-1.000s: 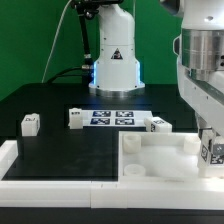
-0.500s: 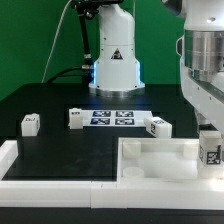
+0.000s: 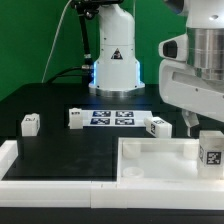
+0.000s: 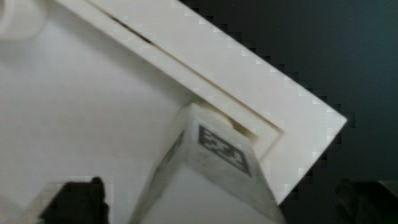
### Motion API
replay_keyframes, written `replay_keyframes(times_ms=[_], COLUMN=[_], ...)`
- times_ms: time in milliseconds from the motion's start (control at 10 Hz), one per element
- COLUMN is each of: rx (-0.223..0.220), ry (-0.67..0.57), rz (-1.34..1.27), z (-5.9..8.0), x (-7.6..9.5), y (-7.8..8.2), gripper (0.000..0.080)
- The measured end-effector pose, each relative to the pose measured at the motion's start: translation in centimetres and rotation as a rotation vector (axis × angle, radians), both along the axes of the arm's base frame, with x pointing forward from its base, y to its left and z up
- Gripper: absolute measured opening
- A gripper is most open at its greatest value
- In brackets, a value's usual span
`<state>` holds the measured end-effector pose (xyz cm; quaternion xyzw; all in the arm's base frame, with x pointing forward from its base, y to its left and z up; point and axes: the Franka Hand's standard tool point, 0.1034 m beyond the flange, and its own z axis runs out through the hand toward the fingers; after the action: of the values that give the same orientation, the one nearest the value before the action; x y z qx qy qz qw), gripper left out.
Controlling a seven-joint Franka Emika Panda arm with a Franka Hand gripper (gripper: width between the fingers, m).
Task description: Assemble one leg
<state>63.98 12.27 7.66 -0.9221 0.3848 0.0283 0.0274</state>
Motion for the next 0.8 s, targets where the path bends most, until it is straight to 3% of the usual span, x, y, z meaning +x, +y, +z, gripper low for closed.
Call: replay_keyframes(times_ms=[200, 600, 800], rx=[0.006, -0.031, -0.033], ry=[-0.011, -0.039, -0.041], rz=[0.181, 0.742, 0.823], z=[-0.01, 0.05, 0.05], x=[-0.05, 0.00, 0.02], y=[0.08, 0.24, 0.13], gripper=[0.0649, 0.0649, 0.0649])
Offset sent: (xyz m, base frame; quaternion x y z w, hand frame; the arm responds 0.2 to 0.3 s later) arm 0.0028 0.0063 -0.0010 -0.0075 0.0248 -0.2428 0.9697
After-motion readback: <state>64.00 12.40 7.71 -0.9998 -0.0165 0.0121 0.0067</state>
